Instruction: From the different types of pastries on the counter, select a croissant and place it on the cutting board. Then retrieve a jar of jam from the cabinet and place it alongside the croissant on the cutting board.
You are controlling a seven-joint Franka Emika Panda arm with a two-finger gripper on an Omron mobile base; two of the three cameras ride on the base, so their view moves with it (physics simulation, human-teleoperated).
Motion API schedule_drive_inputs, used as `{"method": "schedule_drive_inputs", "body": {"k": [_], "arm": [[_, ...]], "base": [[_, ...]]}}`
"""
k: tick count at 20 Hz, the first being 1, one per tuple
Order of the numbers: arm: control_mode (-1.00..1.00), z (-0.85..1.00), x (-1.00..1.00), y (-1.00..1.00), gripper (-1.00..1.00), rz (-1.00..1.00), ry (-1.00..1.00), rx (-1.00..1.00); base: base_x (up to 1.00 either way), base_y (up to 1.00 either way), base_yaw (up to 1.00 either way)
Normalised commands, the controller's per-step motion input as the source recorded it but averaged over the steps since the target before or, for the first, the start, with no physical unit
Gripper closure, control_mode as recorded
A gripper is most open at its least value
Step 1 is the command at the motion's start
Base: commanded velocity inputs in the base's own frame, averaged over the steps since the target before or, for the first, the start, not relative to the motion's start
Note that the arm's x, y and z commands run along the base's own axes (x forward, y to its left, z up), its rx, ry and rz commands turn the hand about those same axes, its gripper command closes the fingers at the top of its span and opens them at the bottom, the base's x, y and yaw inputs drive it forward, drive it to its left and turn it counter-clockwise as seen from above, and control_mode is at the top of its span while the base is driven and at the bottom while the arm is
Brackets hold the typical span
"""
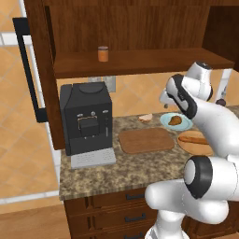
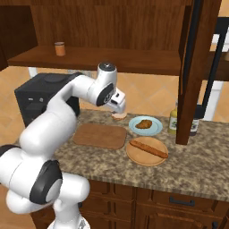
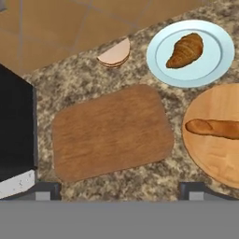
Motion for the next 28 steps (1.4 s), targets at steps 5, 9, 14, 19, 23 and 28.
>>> {"method": "schedule_drive_inputs", "body": {"k": [5,9,14,19,23,28], "arm": [[-1.0,0.0,0.16,-0.33,-1.0,-0.21,0.04,-0.02],[-1.0,-0.01,0.14,-0.44,-1.0,-0.18,0.0,-0.07],[-1.0,-0.48,0.23,-0.45,-1.0,-0.13,-0.03,-0.02],[-1.0,-0.23,0.3,-0.46,-1.0,-0.12,-0.03,-0.01],[-1.0,-0.17,0.58,-0.08,-1.0,-0.04,0.0,-0.04],[-1.0,-0.28,0.55,-0.15,-1.0,0.0,0.0,-0.03]], "base": [[0.0,0.0,0.0],[0.0,0.0,0.0],[0.0,0.0,0.0],[0.0,0.0,0.0],[0.0,0.0,0.0],[0.0,0.0,0.0]]}}
